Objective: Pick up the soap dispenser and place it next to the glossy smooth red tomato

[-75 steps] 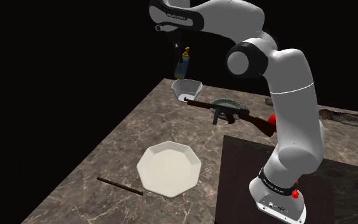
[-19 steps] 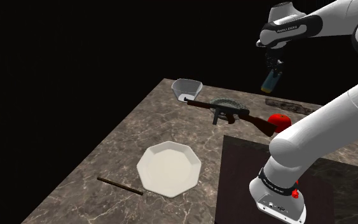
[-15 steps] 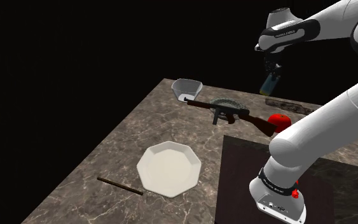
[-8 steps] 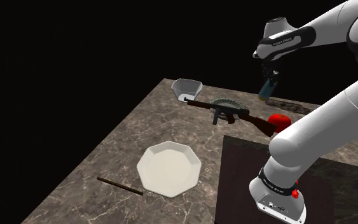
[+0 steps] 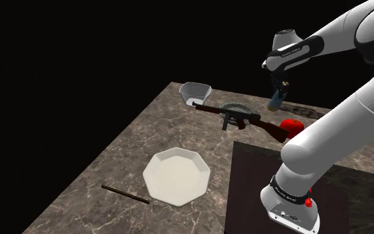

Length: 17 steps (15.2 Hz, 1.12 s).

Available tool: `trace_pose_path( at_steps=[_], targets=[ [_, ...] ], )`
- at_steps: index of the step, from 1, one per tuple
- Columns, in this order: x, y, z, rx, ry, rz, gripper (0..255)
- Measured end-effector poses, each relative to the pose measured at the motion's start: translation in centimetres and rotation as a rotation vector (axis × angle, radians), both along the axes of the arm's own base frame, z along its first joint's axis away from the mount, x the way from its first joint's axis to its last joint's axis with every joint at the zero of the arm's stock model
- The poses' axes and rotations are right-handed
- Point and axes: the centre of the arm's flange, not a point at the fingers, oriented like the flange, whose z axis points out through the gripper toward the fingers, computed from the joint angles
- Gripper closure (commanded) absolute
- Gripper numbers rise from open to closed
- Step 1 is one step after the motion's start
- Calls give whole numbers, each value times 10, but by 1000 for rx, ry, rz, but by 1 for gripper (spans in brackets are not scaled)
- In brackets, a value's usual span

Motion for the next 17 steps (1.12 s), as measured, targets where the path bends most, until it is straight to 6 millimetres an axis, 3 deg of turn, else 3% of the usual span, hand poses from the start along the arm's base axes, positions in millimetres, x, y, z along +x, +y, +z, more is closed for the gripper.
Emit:
trace_pose_path(
  at_steps=[13, 17],
  targets=[
    [1, 1, -69, 0, 0, 0, 255],
    [1, 1, -76, 0, 0, 0, 255]
  ],
)
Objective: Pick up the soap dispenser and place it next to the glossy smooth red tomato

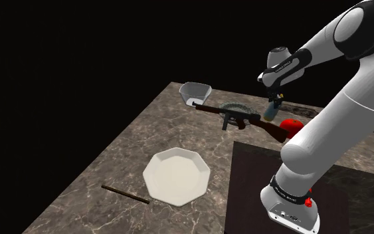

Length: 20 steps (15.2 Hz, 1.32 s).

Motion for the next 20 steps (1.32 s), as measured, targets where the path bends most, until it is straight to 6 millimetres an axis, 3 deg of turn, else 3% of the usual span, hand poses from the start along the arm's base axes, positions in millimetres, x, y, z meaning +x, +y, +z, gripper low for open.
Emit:
trace_pose_path(
  at_steps=[3, 4, 10, 15, 20],
  targets=[
    [0, 0, 0, 0, 0, 0, 255],
    [0, 0, 0, 0, 0, 0, 0],
    [0, 0, 0, 0, 0, 0, 0],
    [7, 13, 42, -1, -2, 1, 0],
    [9, 15, 47, 0, 0, 0, 0]
  ],
)
